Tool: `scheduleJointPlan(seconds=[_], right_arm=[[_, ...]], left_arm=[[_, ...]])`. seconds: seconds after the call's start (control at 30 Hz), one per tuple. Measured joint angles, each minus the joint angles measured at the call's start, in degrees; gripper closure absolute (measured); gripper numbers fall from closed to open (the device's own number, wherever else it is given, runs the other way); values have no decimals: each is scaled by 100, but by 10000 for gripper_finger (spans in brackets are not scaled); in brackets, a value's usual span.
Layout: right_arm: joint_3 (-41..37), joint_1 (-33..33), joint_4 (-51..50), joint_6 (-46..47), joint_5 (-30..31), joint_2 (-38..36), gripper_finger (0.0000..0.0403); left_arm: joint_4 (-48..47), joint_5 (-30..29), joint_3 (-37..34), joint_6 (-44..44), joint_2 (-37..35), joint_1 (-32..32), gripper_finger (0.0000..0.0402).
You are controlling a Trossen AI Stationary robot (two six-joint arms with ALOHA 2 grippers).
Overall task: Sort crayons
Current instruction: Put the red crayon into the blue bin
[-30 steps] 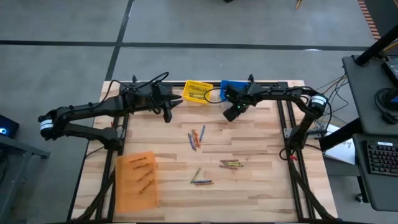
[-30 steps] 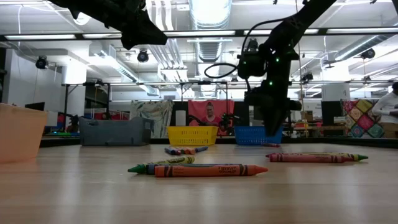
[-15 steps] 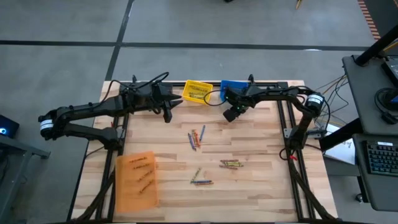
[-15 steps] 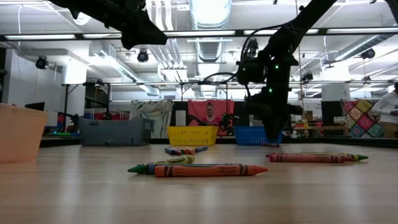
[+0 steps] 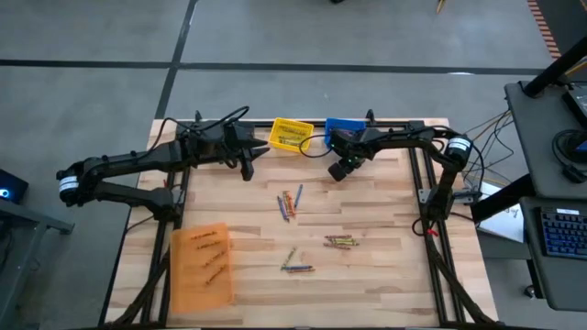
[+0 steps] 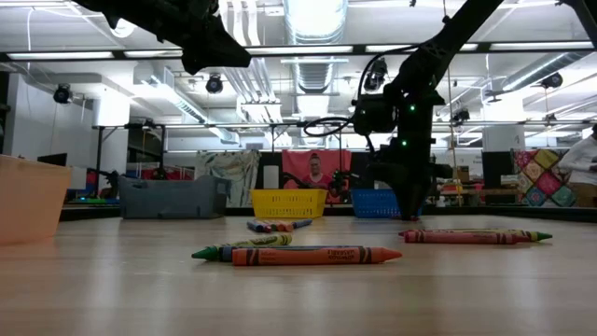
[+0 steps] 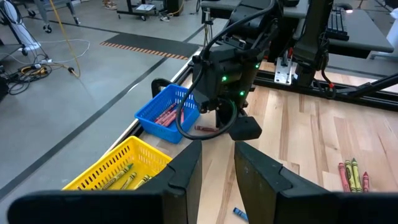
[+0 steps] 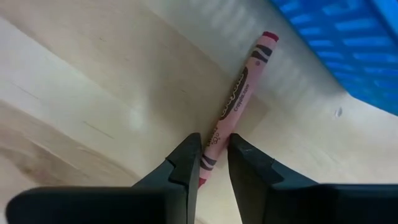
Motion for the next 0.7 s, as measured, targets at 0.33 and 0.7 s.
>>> scheduleJointPlan(seconds=[0.33, 0.7], right_arm=[[-9, 0, 7, -70, -66, -40, 389], [113, 116, -31, -398, -308, -536, 394]], left_arm=[[0, 0, 0, 0, 2, 0, 324], [2, 0, 0, 0, 1, 0, 324]])
